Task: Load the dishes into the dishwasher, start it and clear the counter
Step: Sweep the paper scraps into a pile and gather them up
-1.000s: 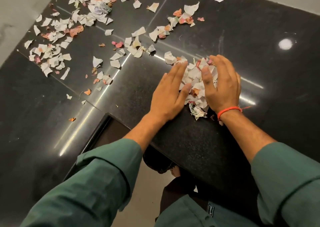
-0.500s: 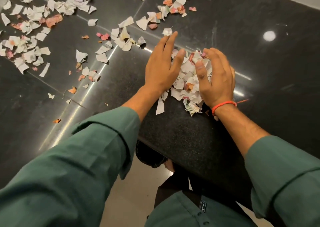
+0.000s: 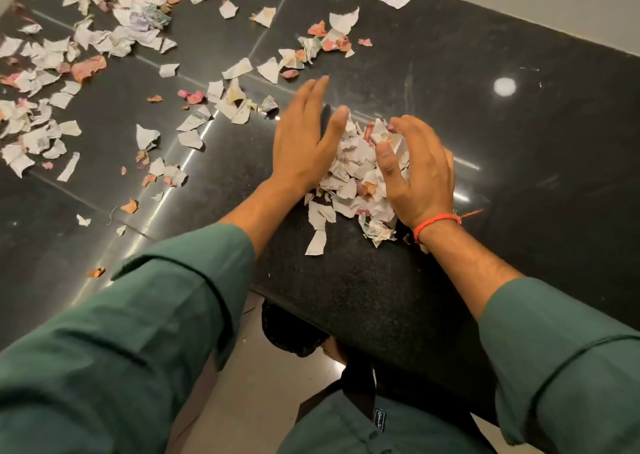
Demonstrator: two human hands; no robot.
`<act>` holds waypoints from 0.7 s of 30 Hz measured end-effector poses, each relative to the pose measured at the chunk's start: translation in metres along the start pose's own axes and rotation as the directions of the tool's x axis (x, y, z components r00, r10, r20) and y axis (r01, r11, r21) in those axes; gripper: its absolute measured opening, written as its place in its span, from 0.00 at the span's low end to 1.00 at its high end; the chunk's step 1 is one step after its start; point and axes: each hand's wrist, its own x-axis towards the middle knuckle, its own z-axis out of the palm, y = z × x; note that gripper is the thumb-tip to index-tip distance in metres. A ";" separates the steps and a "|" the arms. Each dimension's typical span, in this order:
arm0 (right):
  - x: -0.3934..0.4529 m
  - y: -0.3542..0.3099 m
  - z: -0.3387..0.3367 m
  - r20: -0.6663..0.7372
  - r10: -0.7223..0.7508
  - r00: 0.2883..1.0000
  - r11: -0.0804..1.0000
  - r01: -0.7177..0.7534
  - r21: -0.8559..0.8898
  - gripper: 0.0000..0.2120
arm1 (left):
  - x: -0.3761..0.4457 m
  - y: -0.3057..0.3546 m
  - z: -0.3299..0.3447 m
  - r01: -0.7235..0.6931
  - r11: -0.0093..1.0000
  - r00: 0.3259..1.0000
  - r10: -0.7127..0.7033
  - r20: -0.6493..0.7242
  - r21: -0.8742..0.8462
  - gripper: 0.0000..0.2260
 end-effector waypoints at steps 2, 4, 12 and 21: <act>0.000 0.000 0.001 0.007 0.003 1.000 1.000 -0.002 -0.023 0.31 | 0.003 0.006 0.004 -0.096 0.994 0.989 0.088 0.121 0.061 0.31; 0.001 0.000 0.002 0.012 0.005 1.000 0.999 -0.005 -0.032 0.31 | -0.005 0.014 0.008 -0.176 0.984 0.964 0.168 0.204 0.022 0.29; 0.000 0.000 0.001 0.023 -0.005 1.000 0.999 0.006 -0.045 0.30 | -0.056 0.024 -0.006 -0.084 0.909 0.990 0.122 0.068 -0.408 0.23; 0.000 0.000 0.003 0.036 -0.003 0.999 0.997 0.006 -0.071 0.33 | -0.146 0.026 -0.001 0.160 0.936 0.957 -0.226 -0.183 -0.314 0.23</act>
